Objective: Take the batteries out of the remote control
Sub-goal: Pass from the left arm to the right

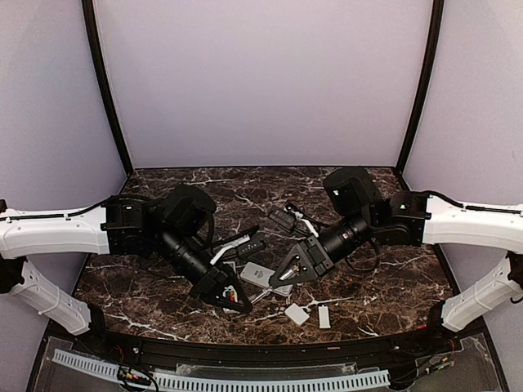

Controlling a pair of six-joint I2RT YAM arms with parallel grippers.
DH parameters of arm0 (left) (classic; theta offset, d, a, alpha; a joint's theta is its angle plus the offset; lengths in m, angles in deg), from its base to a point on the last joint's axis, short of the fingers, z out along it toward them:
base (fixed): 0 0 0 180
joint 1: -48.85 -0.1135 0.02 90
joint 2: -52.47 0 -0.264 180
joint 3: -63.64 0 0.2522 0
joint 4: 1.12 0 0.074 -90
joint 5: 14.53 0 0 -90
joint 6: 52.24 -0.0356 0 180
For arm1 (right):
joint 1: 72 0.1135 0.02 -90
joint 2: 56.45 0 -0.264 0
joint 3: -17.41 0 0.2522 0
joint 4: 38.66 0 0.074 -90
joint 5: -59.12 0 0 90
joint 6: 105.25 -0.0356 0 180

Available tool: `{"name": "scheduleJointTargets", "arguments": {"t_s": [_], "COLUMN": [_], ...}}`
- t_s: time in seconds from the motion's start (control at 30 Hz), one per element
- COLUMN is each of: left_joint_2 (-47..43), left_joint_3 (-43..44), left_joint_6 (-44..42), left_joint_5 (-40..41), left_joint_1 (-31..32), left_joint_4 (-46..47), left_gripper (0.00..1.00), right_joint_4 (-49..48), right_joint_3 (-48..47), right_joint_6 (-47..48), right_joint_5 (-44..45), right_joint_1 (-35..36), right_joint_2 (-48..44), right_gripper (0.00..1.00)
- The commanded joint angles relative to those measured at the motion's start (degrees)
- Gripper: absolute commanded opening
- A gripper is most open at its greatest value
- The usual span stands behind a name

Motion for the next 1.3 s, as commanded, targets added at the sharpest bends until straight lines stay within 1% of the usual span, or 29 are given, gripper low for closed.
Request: {"name": "scheduleJointTargets", "arguments": {"t_s": [0.0,0.2,0.3,0.47,0.67,0.83,0.9,1.03,1.07,1.13,1.17,1.2,1.23,1.27], "left_joint_2": [-0.18,-0.28,-0.33,-0.5,-0.48,-0.16,-0.23,-0.17,-0.2,-0.39,-0.85,-1.73,-2.35,-4.2], "left_joint_3": [1.43,1.68,1.82,2.11,2.6,2.91,2.78,2.63,2.58,2.41,2.26,2.05,1.8,1.14], "left_joint_6": [-1.18,-1.57,-1.78,-2.12,-2.71,-3.12,-3.06,-2.91,-2.7,-2.1,-1.87,-1.25,-0.82,0.2], "left_joint_5": [-0.6,-0.52,-0.39,-0.38,-0.42,-0.33,-0.2,0.2,0.54,1.69,3.0,3.9,7.0,8.8], "left_joint_1": [0.3,0.3,0.3,0.3,0.31,0.33,0.31,0.36,0.33,0.33,0.31,0.31,0.26,0.24], "left_joint_4": [-1.56,-2.2,-2.56,-3.17,-4.03,-4.21,-4.0,-3.58,-3.29,-2.69,-2.43,-1.64,-1.2,-0.12], "left_gripper": [0.0,0.0,0.0,0.0,0.0,0.0,0.0,0.0,0.0,0.08,0.17,0.23,0.34,0.4], "right_joint_4": [-1.55,-0.19,0.35,0.92,1.09,1.14,1.1,-0.16,-0.84,-2.1,-2.48,-2.62,-2.56,-2.34], "right_joint_3": [-0.31,-0.1,0.11,0.48,0.82,1.06,1.07,1.46,1.73,2.24,2.46,2.71,2.99,3.18], "right_joint_6": [0.02,0.36,0.46,0.63,0.61,0.54,0.54,0.02,-0.25,-0.93,-1.21,-1.4,-1.59,-1.85], "right_joint_5": [-2.0,-2.06,-2.13,-2.23,-2.23,-2.35,-2.34,-1.62,-1.35,0.1,1.1,2.61,4.36,6.32], "right_joint_1": [0.83,0.92,1.0,1.0,1.1,1.06,1.07,1.09,1.06,1.05,1.08,1.09,1.1,0.98], "right_joint_2": [0.25,0.1,-0.09,-0.21,-0.68,-0.69,-0.8,-1.29,-1.48,-2.21,-2.62,-3.08,-3.75,-4.52], "right_gripper": [0.19,0.13,0.12,0.13,0.16,0.15,0.14,0.0,0.0,0.0,0.0,0.0,0.0,0.0]}}
